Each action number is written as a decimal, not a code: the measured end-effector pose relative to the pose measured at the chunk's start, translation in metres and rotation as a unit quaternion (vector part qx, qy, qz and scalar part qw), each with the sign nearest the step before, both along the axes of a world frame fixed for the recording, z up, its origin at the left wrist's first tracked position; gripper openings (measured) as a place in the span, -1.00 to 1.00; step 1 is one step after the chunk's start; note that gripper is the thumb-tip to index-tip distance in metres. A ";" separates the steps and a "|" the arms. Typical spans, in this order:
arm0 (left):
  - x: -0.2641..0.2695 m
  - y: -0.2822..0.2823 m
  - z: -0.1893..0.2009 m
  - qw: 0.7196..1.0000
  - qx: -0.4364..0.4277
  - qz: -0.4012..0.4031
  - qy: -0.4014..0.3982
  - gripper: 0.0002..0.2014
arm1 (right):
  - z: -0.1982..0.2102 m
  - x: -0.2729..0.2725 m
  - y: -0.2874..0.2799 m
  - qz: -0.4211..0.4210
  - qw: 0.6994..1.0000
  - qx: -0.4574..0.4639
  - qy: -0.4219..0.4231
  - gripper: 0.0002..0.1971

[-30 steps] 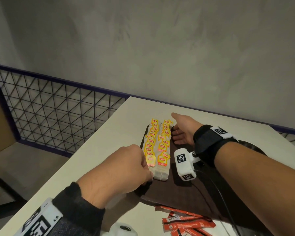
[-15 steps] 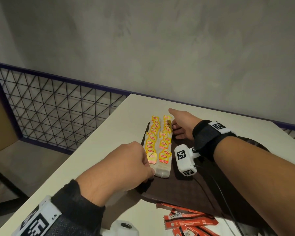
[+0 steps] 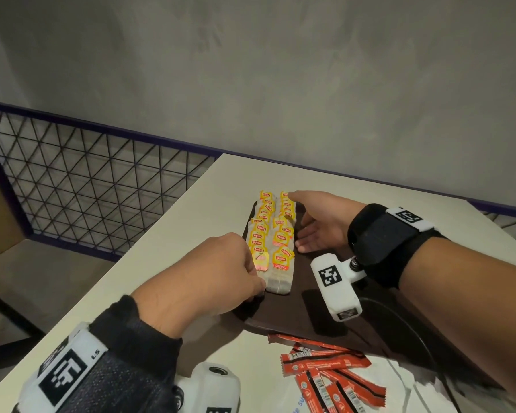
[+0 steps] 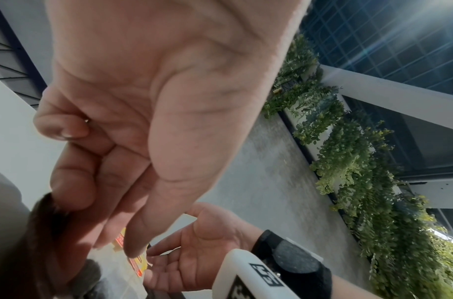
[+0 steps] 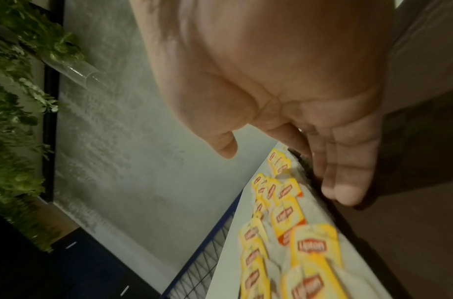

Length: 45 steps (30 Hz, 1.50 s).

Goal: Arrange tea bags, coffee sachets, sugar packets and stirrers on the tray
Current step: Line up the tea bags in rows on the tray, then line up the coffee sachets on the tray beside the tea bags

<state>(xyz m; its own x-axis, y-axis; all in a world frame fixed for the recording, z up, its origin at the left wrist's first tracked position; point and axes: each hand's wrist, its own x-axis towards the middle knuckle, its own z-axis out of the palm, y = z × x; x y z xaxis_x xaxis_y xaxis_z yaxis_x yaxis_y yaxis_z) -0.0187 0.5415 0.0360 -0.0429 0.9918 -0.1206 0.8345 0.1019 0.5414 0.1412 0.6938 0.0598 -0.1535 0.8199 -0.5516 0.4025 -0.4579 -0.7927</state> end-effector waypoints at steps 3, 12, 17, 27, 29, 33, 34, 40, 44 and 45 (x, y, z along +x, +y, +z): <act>0.000 0.000 0.001 1.000 0.002 -0.002 0.006 -0.83 | 0.000 -0.001 -0.013 0.007 1.000 0.013 0.007 -0.18; 0.002 -0.001 0.004 1.000 -0.002 -0.005 0.006 -0.82 | 0.004 -0.004 -0.032 0.001 0.999 0.025 0.022 -0.22; 0.001 0.000 0.005 1.000 0.003 -0.010 0.004 -0.83 | 0.006 0.003 -0.042 0.008 1.000 0.013 0.021 -0.21; 0.001 -0.009 0.024 1.000 0.011 -0.016 -0.023 -0.75 | 0.020 0.024 -0.074 0.026 0.997 0.074 0.017 -0.33; 0.004 -0.016 0.032 0.998 0.011 -0.040 -0.046 -0.79 | 0.026 0.042 -0.094 0.078 0.985 0.148 -0.037 -0.49; 0.016 -0.038 0.061 0.994 0.013 -0.108 -0.017 -0.86 | 0.031 0.081 -0.148 0.305 0.892 0.268 -0.198 -0.80; 0.021 -0.045 0.068 0.993 0.010 -0.119 0.009 -0.87 | 0.032 0.088 -0.164 0.359 0.863 0.270 -0.229 -0.76; 0.052 -0.108 0.077 0.957 -0.084 -0.197 0.194 -0.64 | 0.021 0.101 -0.239 0.413 0.766 0.336 -0.360 -0.45; 0.072 -0.155 0.059 0.923 -0.158 -0.220 0.271 -0.45 | -0.004 0.096 -0.256 0.385 0.740 0.399 -0.381 -0.58; 0.077 -0.162 0.052 0.911 -0.158 -0.226 0.306 -0.44 | -0.007 0.095 -0.256 0.378 0.744 0.398 -0.381 -0.65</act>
<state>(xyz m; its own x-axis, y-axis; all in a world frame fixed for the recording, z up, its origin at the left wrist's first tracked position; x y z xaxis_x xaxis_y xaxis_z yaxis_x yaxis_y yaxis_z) 0.0586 0.3799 0.0879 0.2059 0.8449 -0.4937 0.9657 -0.2569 -0.0368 0.2363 0.4383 0.0524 -0.6282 0.7714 -0.1011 0.7779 0.6201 -0.1019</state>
